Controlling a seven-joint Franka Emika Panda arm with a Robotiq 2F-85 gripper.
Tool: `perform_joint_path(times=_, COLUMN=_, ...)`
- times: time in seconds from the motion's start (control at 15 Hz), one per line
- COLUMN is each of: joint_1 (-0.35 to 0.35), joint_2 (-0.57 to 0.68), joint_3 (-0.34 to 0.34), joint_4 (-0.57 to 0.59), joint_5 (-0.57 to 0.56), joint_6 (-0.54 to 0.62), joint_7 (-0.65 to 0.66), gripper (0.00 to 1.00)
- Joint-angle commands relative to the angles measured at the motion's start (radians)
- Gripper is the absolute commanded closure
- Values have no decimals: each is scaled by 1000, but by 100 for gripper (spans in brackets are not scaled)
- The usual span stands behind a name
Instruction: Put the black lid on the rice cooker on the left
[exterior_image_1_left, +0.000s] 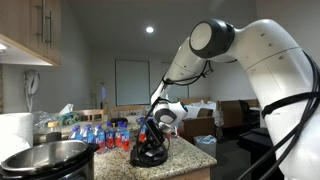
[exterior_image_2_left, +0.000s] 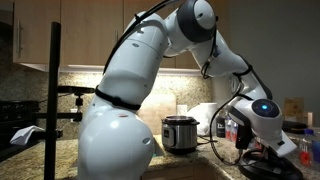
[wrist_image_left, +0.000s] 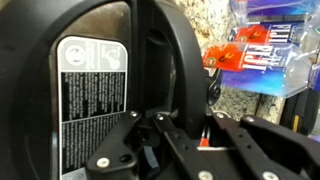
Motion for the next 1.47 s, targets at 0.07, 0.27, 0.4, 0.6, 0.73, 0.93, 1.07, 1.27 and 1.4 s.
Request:
perform_joint_path(times=0.07, joint_1=-2, joint_2=-235, joint_3=-20, joint_4=-228, joint_5=-70, joint_6=25, joint_7=-126, gripper=91)
perform_joint_path(times=0.27, joint_1=-20, joint_2=-331, joint_3=-42, joint_4=-303, joint_5=-68, joint_6=5, joint_7=-184, gripper=90)
perform_joint_path(times=0.4, joint_1=-26, joint_2=-392, joint_3=-60, joint_4=-337, joint_5=-86, joint_6=-10, joint_7=-172, gripper=90)
perform_joint_path(times=0.6, joint_1=-28, joint_2=-462, joint_3=-82, joint_4=-357, joint_5=-113, joint_6=-33, joint_7=-141, gripper=91)
perform_joint_path(times=0.73, joint_1=-22, joint_2=-496, joint_3=-88, joint_4=-347, joint_5=-111, joint_6=-46, joint_7=-129, gripper=90)
perform_joint_path(times=0.93, joint_1=-6, joint_2=-551, joint_3=-80, joint_4=-332, joint_5=-128, joint_6=-58, joint_7=-71, gripper=92)
perform_joint_path(times=1.07, joint_1=6, joint_2=-597, joint_3=-73, joint_4=-338, joint_5=-182, joint_6=-79, joint_7=0, gripper=92)
perform_joint_path(times=1.27, joint_1=9, joint_2=-540, joint_3=-74, joint_4=-325, joint_5=-180, joint_6=-60, joint_7=-29, gripper=92)
perform_joint_path(times=1.4, joint_1=10, joint_2=-528, joint_3=-74, joint_4=-335, joint_5=-180, joint_6=-59, joint_7=-29, gripper=92)
